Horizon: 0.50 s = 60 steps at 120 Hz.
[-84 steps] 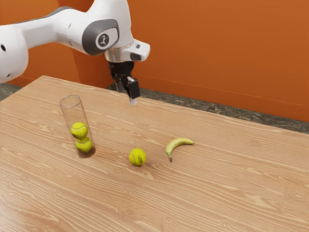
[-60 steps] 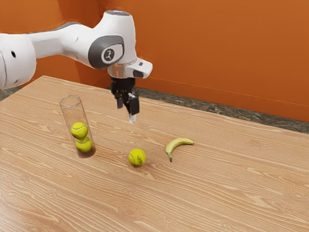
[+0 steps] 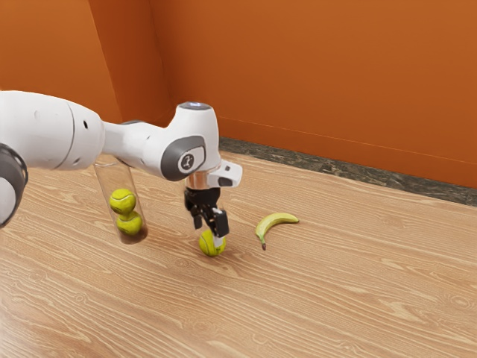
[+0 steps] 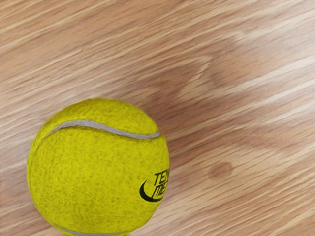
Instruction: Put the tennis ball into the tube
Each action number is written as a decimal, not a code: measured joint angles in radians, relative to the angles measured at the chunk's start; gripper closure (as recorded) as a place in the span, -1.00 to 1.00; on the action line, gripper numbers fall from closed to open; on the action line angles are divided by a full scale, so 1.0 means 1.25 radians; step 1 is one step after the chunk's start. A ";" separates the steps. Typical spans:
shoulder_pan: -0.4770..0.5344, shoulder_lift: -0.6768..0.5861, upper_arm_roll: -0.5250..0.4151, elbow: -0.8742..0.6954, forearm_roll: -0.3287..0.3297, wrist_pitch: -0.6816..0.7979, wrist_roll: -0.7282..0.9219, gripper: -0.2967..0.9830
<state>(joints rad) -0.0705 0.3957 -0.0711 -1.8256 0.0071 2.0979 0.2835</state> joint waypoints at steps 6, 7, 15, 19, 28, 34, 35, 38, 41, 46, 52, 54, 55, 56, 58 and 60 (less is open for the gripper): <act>0.000 0.022 0.004 0.014 -0.001 0.013 -0.003 -0.54; 0.000 0.024 0.005 0.016 -0.001 0.015 -0.003 -0.54; 0.000 0.040 0.007 0.025 -0.002 0.027 -0.007 -0.52; 0.000 0.046 0.008 0.028 -0.003 0.032 -0.009 -0.49; 0.000 0.054 0.014 0.030 -0.005 0.040 -0.012 -0.39; 0.000 0.061 0.019 0.030 -0.006 0.045 -0.014 -0.33; 0.000 0.062 0.020 0.030 -0.006 0.045 -0.015 -0.32; 0.000 0.065 0.022 0.030 -0.007 0.047 -0.016 -0.30; 0.000 0.070 0.023 0.031 -0.007 0.048 -0.017 -0.27; 0.000 0.076 0.024 0.033 -0.007 0.050 -0.018 -0.24; 0.000 0.084 0.024 0.038 -0.007 0.052 -0.020 -0.22; -0.001 0.087 0.024 0.042 -0.007 0.053 -0.020 -0.21; -0.001 0.089 0.024 0.044 -0.007 0.053 -0.020 -0.20; -0.001 0.090 0.024 0.046 -0.008 0.054 -0.021 -0.20; -0.002 0.093 0.024 0.049 -0.009 0.054 -0.021 -0.20; -0.002 0.095 0.024 0.051 -0.010 0.055 -0.022 -0.19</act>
<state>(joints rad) -0.0728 0.5144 -0.0412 -1.7623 -0.0060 2.1665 0.2566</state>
